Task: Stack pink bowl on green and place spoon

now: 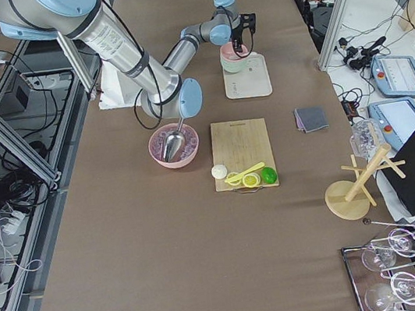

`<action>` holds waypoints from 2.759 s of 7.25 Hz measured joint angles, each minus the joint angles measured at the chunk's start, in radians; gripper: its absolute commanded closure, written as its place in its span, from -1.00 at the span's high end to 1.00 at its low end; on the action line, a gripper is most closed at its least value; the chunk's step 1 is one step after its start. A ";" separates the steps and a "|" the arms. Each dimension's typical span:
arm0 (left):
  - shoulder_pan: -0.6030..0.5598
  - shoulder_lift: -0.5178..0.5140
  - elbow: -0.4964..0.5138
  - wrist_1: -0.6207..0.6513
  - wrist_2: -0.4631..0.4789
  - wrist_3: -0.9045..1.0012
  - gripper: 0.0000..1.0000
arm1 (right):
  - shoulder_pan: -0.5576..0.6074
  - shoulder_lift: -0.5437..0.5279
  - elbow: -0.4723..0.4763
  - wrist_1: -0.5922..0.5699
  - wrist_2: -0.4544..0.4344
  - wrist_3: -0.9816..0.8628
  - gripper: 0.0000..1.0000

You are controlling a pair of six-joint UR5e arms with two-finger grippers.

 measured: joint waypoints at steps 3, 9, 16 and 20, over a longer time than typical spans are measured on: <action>-0.031 0.013 -0.018 0.007 0.012 0.000 0.96 | 0.033 -0.047 0.119 -0.083 0.047 -0.007 0.99; -0.307 0.108 -0.064 0.401 0.055 0.719 0.96 | 0.470 -0.638 0.653 -0.727 0.239 -0.937 0.99; -0.338 0.247 -0.036 0.398 0.136 0.805 0.96 | 0.904 -0.763 0.216 -0.625 0.410 -1.590 1.00; -0.337 0.241 -0.042 0.408 0.136 0.797 0.96 | 0.921 -0.817 0.199 -0.551 0.471 -1.554 1.00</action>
